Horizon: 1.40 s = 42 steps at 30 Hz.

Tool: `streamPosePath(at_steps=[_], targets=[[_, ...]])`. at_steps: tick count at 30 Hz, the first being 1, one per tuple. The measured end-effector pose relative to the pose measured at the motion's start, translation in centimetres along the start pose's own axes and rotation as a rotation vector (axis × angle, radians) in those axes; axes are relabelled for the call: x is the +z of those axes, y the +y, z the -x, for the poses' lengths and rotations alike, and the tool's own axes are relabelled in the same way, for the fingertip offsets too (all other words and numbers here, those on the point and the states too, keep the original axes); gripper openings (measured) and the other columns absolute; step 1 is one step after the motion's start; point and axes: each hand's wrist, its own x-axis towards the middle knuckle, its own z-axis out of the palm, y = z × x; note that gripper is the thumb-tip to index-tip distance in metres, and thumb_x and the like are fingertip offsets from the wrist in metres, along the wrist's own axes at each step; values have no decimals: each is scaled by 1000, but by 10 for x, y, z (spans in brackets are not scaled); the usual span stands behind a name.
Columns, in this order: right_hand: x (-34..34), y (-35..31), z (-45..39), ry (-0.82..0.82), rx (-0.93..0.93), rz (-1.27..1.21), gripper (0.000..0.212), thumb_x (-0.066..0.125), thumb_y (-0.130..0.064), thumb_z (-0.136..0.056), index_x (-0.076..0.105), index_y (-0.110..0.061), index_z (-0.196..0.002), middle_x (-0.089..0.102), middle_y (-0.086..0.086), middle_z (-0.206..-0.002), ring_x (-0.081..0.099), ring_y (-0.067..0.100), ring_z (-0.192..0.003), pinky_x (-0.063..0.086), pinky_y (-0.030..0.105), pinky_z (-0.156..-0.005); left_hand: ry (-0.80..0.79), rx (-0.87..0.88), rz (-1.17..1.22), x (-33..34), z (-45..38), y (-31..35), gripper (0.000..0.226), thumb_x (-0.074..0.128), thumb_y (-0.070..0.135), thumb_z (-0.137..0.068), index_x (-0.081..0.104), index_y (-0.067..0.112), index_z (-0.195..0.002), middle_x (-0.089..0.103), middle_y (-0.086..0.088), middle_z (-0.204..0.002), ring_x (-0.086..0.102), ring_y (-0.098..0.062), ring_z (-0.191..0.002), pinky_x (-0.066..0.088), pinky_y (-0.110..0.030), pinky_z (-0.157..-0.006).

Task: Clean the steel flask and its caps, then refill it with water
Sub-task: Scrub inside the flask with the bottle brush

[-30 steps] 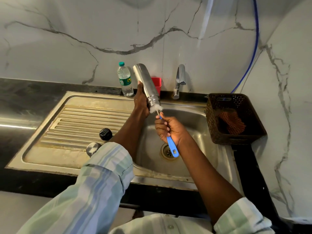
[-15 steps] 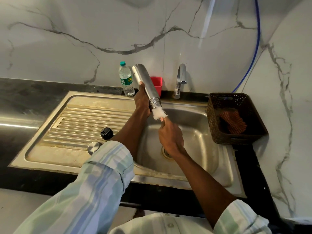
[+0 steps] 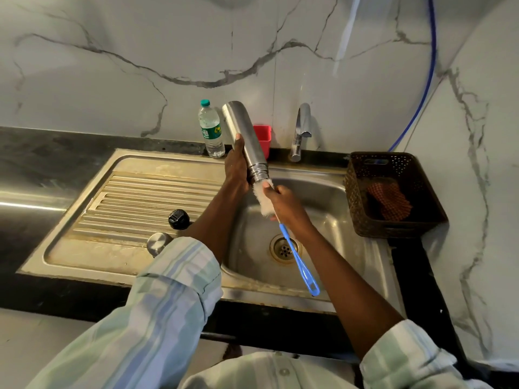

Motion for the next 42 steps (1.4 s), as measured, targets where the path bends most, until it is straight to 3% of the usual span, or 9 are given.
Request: streamPosePath(at_steps=[3, 9, 15, 21, 26, 28, 31, 38, 42], targets=[[-1, -8, -8, -162, 108, -369, 30, 59, -31, -95, 63, -2, -100, 66, 22, -93, 62, 28, -74, 50, 38, -66, -36, -9, -25, 2, 1, 1, 49, 62, 47, -93, 53, 8, -122, 69, -15, -96, 70, -26, -78, 59, -40, -76], [6, -9, -10, -248, 118, -500, 25, 56, -20, -97, 62, 2, -105, 63, 17, -86, 60, 26, -72, 53, 37, -63, -64, -10, -46, -1, -2, 4, 44, 64, 47, -92, 53, 11, -115, 67, -18, -102, 69, -31, -87, 58, -47, -87], [7, 4, -3, -255, 40, -434, 22, 55, -12, -97, 60, 5, -110, 61, 16, -78, 58, 16, -52, 44, 24, -46, 11, 18, 62, -8, -6, 19, 51, 68, 41, -91, 48, 8, -124, 67, -20, -103, 69, -33, -87, 58, -52, -87], [7, 17, 2, -297, 41, -387, 19, 56, -17, -97, 63, -1, -105, 64, 18, -83, 61, 21, -62, 49, 30, -57, 27, 88, 36, -19, -11, 26, 55, 67, 42, -92, 48, 4, -127, 67, -22, -105, 69, -34, -88, 58, -52, -86], [-2, 3, -5, -396, 154, -333, 48, 64, -39, -88, 63, 1, -115, 69, 19, -96, 67, 28, -82, 53, 39, -77, -8, 48, 20, -15, -1, 13, 52, 69, 46, -89, 55, 7, -121, 69, -19, -102, 69, -32, -87, 59, -48, -86], [1, -4, -8, -358, 140, -335, 36, 64, -34, -90, 65, -2, -106, 68, 17, -93, 65, 26, -79, 50, 41, -81, -26, 66, 2, -9, -1, 10, 46, 68, 45, -90, 57, 10, -117, 69, -18, -101, 69, -31, -86, 59, -47, -84], [12, -4, -5, -268, 136, -414, 14, 60, -20, -95, 65, -6, -95, 62, 12, -81, 57, 21, -67, 46, 35, -70, -15, 93, 6, -4, -4, 17, 29, 66, 39, -93, 57, 14, -105, 69, -14, -94, 69, -27, -81, 60, -42, -79], [7, -10, 10, -189, 32, -263, 18, 56, -23, -98, 63, -9, -90, 59, 8, -69, 52, 18, -56, 43, 27, -54, 68, 100, 123, -11, -16, 24, 39, 70, 40, -90, 58, 7, -106, 66, -21, -97, 66, -38, -89, 55, -59, -90], [-2, 8, 18, -168, 37, -174, 18, 56, -21, -98, 64, -10, -87, 57, 10, -67, 50, 17, -52, 42, 26, -50, 203, 161, 167, -20, -26, 42, 38, 69, 43, -91, 63, 6, -98, 68, -17, -93, 68, -33, -85, 59, -48, -84]])
